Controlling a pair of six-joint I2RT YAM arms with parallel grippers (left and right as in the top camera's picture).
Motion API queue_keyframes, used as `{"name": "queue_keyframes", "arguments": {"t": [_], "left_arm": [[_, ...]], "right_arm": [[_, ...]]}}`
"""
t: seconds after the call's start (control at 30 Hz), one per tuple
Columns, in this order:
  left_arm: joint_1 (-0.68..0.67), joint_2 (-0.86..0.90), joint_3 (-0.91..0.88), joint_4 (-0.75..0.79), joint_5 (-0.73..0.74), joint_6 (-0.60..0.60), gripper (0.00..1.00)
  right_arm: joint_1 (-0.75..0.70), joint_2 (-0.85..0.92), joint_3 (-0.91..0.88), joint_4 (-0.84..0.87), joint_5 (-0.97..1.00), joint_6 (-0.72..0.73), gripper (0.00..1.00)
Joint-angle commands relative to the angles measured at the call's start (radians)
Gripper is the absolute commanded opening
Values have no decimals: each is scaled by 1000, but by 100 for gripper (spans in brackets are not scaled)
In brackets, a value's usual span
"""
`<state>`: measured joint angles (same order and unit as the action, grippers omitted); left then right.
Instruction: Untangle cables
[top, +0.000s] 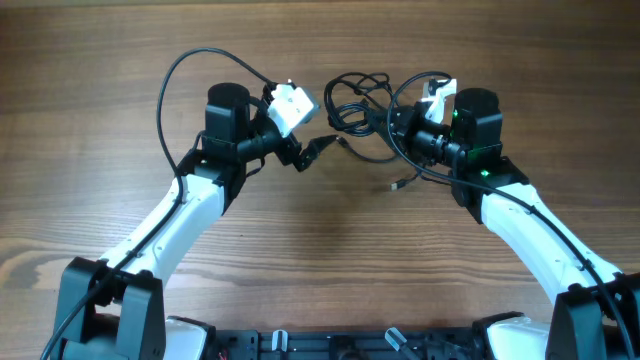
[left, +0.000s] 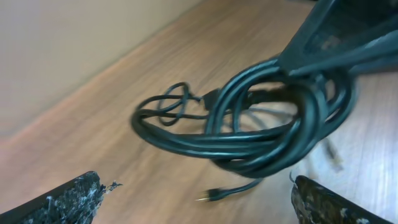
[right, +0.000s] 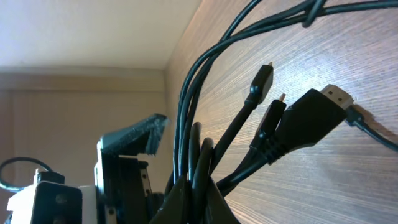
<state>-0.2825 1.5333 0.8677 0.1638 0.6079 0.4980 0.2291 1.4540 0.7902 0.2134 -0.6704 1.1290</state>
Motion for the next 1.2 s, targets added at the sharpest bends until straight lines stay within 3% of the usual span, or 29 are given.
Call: {"name": "queue_keyframes", "arguments": {"t": [0.0, 0.2, 0.4, 0.53, 0.67, 0.83, 0.93, 1.07, 1.17], "left_arm": [[-3, -3, 2, 3, -52, 264, 100], [-4, -4, 2, 5, 10, 415, 99], [-4, -4, 2, 50, 141, 415, 76], [-6, -4, 2, 56, 218, 415, 76], [-31, -4, 2, 56, 237, 415, 69], [-60, -4, 2, 56, 241, 415, 43], [-60, -3, 2, 56, 241, 415, 22], [-60, -3, 2, 56, 241, 415, 13], [-60, -3, 2, 56, 240, 415, 16]], "right_arm": [[-1, -5, 8, 11, -60, -114, 4], [-8, -5, 8, 36, -112, -97, 4], [-27, -5, 8, 36, -66, -45, 4], [-27, -5, 8, 40, -55, -18, 4], [-27, -5, 8, 48, -51, 14, 4], [-27, -5, 8, 49, -30, 26, 4], [-27, -5, 8, 48, -34, 22, 4], [-27, -5, 8, 48, -42, 14, 4], [-27, -5, 8, 58, -64, -2, 4]]}}
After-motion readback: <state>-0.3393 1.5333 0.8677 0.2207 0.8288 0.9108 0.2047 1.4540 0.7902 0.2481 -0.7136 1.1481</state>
